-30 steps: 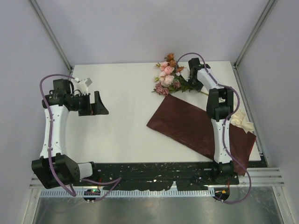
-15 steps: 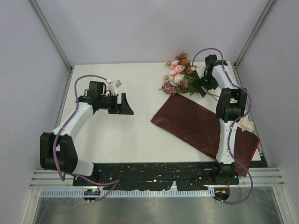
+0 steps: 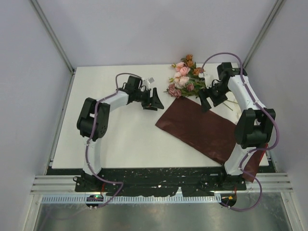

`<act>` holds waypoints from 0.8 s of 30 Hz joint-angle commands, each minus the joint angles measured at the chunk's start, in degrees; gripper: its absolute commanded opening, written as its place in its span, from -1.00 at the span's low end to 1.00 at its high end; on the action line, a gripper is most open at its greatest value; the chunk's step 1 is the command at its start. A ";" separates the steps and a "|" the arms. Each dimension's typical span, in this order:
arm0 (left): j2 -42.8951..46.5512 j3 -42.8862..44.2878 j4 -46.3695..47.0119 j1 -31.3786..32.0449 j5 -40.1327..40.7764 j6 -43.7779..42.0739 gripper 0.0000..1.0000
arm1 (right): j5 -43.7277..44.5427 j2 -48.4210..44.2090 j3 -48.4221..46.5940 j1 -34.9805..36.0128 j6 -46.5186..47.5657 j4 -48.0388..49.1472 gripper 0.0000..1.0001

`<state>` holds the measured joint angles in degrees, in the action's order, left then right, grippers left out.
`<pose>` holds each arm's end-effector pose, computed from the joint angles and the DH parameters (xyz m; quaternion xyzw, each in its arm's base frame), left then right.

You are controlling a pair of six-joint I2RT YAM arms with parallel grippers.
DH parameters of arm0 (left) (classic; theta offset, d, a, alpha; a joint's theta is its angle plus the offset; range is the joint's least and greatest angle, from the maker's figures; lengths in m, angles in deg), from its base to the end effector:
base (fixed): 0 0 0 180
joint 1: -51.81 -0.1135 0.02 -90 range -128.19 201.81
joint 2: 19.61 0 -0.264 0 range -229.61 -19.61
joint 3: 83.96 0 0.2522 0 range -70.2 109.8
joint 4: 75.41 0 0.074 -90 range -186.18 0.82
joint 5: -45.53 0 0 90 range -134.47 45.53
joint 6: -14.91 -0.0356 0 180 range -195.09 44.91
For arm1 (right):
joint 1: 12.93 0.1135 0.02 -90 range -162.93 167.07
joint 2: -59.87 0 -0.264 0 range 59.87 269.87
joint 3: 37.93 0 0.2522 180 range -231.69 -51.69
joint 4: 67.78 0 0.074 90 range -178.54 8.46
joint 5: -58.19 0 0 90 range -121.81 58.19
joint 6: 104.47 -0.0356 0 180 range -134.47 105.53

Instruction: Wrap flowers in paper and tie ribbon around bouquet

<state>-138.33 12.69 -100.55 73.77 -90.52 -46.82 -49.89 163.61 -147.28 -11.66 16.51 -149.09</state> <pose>0.4056 -0.1912 0.1778 0.0953 0.8635 -0.4722 0.1494 0.3600 0.0190 0.2901 -0.2909 0.9359 0.1192 0.1588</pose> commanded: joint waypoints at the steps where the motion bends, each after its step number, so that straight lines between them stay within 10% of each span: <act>1: -2.48 2.28 4.34 2.39 -3.00 4.60 0.35 | -5.03 -2.66 6.11 -0.05 -3.38 -1.01 0.75; 11: -2.40 -6.16 10.23 4.85 -4.58 6.62 0.09 | -2.13 -3.81 14.37 -0.40 -3.74 1.72 0.71; 24: 6.65 -16.27 21.23 1.78 1.48 10.32 0.34 | 4.46 3.39 20.97 -0.40 -6.37 7.17 0.49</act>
<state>-135.53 -3.52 -82.56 77.49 -91.98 -36.26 -48.32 164.71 -126.93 -11.92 11.44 -144.34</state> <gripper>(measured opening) 0.663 0.756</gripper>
